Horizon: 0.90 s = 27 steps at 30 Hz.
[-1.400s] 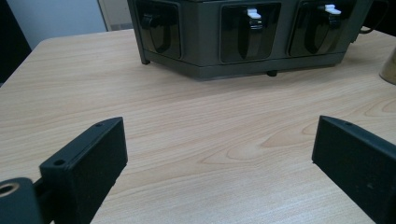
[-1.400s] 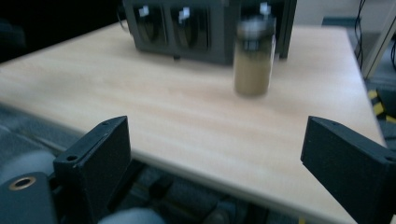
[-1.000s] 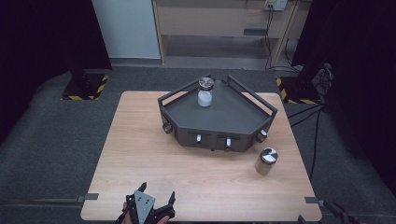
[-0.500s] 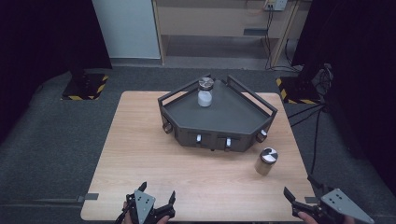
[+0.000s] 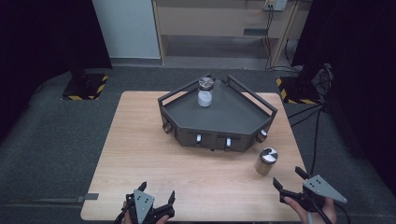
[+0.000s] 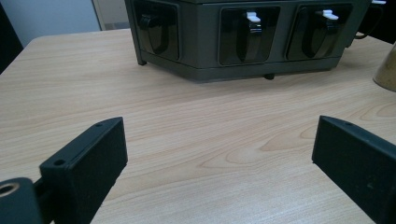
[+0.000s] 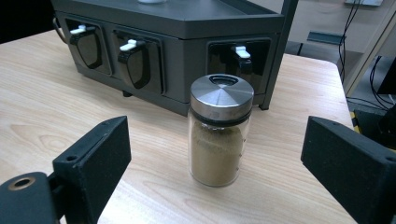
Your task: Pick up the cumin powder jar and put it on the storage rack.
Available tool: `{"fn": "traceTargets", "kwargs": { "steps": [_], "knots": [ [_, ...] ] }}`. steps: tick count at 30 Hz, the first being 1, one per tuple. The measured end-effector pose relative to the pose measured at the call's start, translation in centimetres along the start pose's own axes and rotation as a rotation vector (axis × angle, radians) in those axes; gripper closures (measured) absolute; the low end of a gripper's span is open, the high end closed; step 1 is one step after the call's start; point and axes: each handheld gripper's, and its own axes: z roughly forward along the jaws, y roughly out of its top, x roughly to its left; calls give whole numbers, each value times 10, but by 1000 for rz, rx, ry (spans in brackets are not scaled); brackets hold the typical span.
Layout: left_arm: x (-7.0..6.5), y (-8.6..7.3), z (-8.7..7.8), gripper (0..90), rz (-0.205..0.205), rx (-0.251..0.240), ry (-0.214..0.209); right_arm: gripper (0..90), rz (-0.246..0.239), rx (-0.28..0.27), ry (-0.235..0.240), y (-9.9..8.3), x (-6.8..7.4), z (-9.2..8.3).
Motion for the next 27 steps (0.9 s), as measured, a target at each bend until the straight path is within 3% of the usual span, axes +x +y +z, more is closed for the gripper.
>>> {"fn": "traceTargets", "kwargs": {
  "steps": [27],
  "knots": [
    [3,0,1,24,-16,4,-8,111,40,71,-25,-15,-5,71]
  ]
}}
